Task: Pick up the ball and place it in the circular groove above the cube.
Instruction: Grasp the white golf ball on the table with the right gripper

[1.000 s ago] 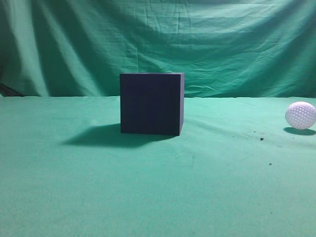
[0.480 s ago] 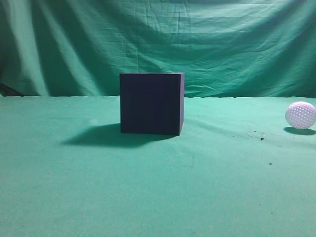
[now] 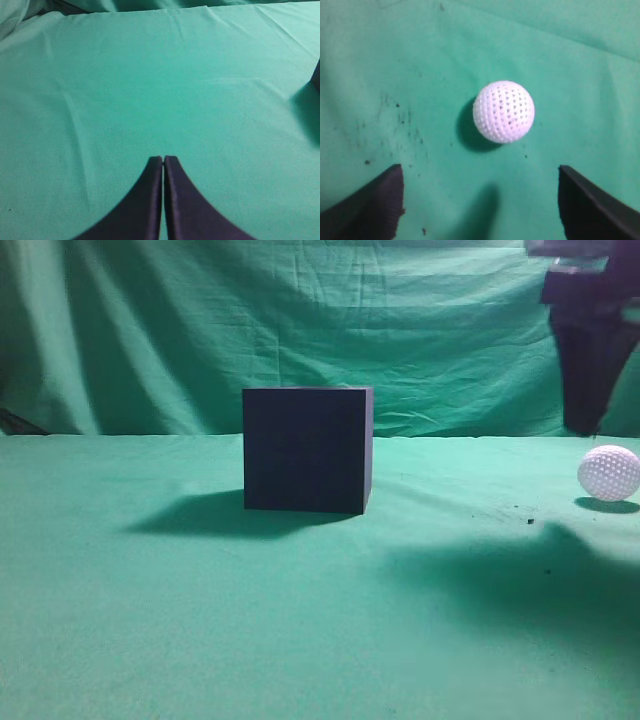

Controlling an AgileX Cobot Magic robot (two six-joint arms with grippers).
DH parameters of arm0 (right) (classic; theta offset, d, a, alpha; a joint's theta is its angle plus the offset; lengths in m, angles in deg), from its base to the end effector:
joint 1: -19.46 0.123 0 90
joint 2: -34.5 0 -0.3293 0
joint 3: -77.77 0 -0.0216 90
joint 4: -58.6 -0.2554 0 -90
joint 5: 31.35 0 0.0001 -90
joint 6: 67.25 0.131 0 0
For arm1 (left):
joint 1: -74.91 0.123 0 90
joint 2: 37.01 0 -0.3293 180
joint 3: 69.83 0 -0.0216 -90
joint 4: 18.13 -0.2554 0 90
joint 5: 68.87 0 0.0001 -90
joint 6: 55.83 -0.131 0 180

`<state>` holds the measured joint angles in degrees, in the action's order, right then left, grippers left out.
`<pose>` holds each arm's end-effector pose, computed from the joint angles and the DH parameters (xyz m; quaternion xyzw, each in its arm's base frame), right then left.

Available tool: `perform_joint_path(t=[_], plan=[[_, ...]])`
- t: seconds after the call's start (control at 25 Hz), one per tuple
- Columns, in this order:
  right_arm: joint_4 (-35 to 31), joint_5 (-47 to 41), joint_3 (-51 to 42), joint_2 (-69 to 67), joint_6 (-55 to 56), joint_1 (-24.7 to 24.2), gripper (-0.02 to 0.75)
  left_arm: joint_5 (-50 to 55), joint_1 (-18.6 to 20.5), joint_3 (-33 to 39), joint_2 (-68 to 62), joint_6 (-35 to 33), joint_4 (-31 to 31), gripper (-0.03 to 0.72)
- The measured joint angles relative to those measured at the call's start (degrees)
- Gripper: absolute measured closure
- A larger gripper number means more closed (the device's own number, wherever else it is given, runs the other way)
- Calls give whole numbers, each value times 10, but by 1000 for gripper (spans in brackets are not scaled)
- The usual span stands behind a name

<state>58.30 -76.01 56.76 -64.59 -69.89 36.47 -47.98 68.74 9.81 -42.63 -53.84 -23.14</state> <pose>0.3041 0.0935 0.2123 -0.1676 0.9769 0.0186 0.1313 0.0510 -0.0014 0.1615 0.0524 0.7973 -0.0058 0.6013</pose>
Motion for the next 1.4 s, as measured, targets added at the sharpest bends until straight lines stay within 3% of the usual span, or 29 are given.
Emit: perform_joint_path(t=[0.6,0.8,1.08,1.2,1.4], plan=[[31,41,66,-132,32,0,174,0,0,0,0,0,0,688],[64,45,66,-132,74,0,407,0,0,0,0,0,0,688],[102,-6,110,-131,125,2,414,0,0,0,0,0,0,688],[98,-33,152,-110,122,22,414,0,0,0,0,0,0,688],[60,-43,209,-68,111,104,414,0,0,0,0,0,0,688]])
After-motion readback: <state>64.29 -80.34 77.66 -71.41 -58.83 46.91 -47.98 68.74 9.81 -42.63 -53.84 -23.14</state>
